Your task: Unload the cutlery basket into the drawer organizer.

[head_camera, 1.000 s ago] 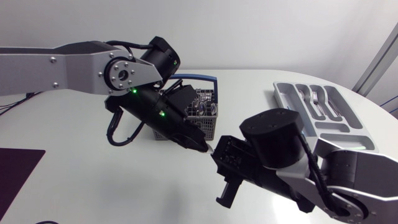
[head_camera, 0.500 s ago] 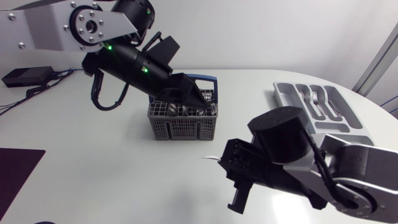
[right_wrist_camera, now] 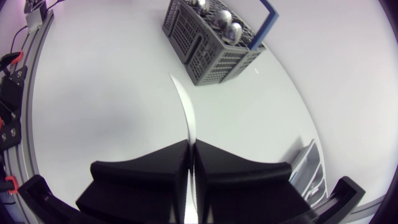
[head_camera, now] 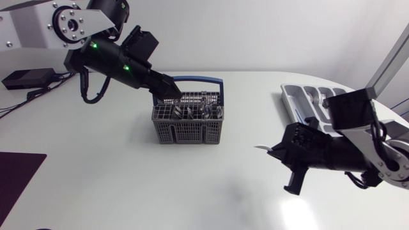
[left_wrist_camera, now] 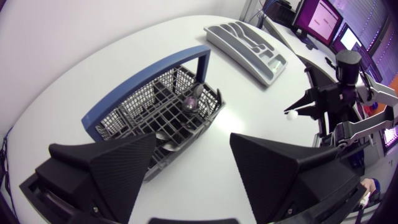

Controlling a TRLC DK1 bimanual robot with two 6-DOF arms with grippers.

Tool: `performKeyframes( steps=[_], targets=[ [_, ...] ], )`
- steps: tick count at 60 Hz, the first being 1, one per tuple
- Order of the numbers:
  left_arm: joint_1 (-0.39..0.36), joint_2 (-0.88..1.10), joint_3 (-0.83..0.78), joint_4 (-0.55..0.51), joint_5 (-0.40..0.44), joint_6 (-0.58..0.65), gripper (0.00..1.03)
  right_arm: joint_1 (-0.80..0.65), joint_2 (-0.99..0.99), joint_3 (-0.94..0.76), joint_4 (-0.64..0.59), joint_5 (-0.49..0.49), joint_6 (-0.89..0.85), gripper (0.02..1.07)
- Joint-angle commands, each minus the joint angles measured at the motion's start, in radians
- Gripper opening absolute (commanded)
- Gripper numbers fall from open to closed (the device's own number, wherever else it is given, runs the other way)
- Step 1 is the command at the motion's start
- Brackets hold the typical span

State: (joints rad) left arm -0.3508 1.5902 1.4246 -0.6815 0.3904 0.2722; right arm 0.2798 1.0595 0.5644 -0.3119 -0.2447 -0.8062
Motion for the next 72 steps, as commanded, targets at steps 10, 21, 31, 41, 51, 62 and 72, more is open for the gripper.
performKeyframes(
  steps=[10,21,31,41,51,62,72],
  targets=[
    [0.058,0.002,-0.058,0.039,-0.001,0.111,0.83,-0.26,0.083,-0.009,-0.05,-0.103,-0.274,0.08],
    [0.049,-0.012,-0.115,0.042,-0.002,0.191,0.83,-0.473,0.197,0.072,-0.105,-0.179,-0.476,0.08],
    [0.046,-0.015,-0.13,0.059,-0.01,0.209,0.83,-0.614,0.32,0.164,-0.142,-0.191,-0.626,0.08],
    [0.006,-0.026,-0.136,0.057,-0.033,0.206,0.83,-0.725,0.442,0.252,-0.154,-0.179,-0.784,0.08],
    [-0.013,-0.027,-0.131,0.059,-0.061,0.205,0.83,-0.803,0.548,0.331,-0.144,-0.151,-0.884,0.08],
    [-0.019,-0.039,-0.128,0.057,-0.091,0.28,0.83,-0.861,0.669,0.436,-0.131,-0.113,-0.926,0.08],
    [0.004,-0.049,-0.133,0.053,-0.093,0.38,0.82,-0.904,0.758,0.508,-0.108,-0.088,-0.939,0.08]
  ],
)
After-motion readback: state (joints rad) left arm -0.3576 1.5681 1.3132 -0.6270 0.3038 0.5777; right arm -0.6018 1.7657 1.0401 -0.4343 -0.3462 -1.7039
